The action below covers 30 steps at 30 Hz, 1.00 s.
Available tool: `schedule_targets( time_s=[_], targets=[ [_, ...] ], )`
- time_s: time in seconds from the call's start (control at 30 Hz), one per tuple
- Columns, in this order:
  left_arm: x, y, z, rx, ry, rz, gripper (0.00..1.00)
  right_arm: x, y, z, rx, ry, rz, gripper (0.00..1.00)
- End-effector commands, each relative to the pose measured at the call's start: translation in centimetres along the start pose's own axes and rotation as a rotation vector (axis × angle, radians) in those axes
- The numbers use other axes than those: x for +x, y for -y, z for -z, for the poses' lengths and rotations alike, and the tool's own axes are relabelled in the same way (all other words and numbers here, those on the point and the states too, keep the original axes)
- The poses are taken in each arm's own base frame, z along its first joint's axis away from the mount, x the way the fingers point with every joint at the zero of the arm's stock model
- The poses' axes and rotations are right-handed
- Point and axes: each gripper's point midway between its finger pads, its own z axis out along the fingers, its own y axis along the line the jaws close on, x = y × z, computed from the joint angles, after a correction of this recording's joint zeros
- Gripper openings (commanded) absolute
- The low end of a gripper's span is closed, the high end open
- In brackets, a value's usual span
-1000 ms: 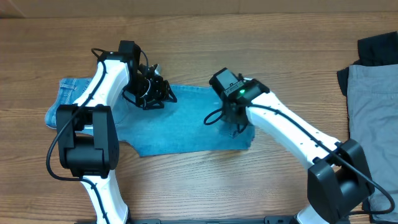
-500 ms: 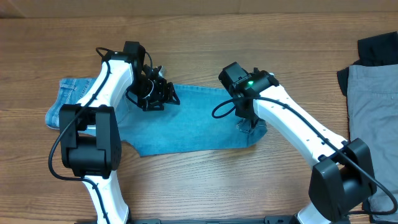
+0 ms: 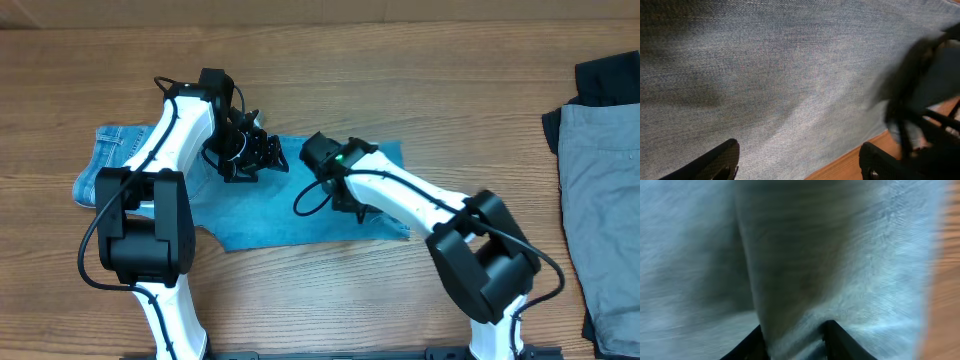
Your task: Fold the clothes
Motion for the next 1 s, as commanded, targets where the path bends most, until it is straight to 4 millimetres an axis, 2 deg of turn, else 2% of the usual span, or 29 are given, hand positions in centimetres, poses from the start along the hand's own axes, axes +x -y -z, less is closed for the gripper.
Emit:
schedule_targets(
  time_s=[0.0,0.1,0.2,0.23,0.3,0.33,0.4,0.5,0.53,0.63,0.73,0.97],
  targets=[
    [-0.2,0.3,0.7,-0.003,0.020,-0.033,0.81,-0.2,-3.6,1.6,-0.179,-0.040,0.012,0.38],
    [-0.3,0.3,0.6,-0.003,0.020,-0.034,0.81,-0.6,-7.2,4.0,-0.373,-0.068,0.082,0.39],
    [-0.2,0.3,0.6,-0.003,0.020,-0.034,0.81,-1.5,-8.0,6.4,-0.427,-0.056,0.133,0.37],
    [-0.2,0.3,0.6,-0.003,0.019,-0.034,0.81,-1.8,-7.8,6.8,-0.416,-0.049,0.131,0.36],
    [-0.2,0.3,0.6,-0.003,0.019,-0.034,0.81,-3.7,-5.2,8.9,-0.317,0.004,0.094,0.34],
    [-0.2,0.3,0.6,-0.003,0.017,-0.032,0.82,-5.0,-3.2,9.8,-0.252,0.036,0.073,0.38],
    [0.0,0.3,0.6,-0.004,0.012,-0.030,0.82,-6.1,-0.8,10.2,-0.193,0.048,0.075,0.54],
    [-0.1,0.3,0.6,-0.004,0.013,-0.030,0.82,-5.9,1.1,9.1,-0.185,-0.024,0.091,0.55],
    [-0.2,0.3,0.6,-0.003,0.017,-0.032,0.84,-5.4,1.3,8.2,-0.190,-0.052,0.089,0.51],
    [-0.1,0.1,0.6,-0.014,0.015,-0.030,0.88,-4.8,0.7,5.8,-0.193,-0.061,0.075,0.49],
    [0.3,-1.3,0.8,-0.086,0.004,-0.013,0.91,-4.3,0.4,4.5,-0.194,-0.069,0.049,0.50],
    [0.6,-1.8,0.9,-0.112,-0.008,-0.003,0.93,-3.6,-0.4,2.8,-0.207,-0.090,0.033,0.54]
  ],
)
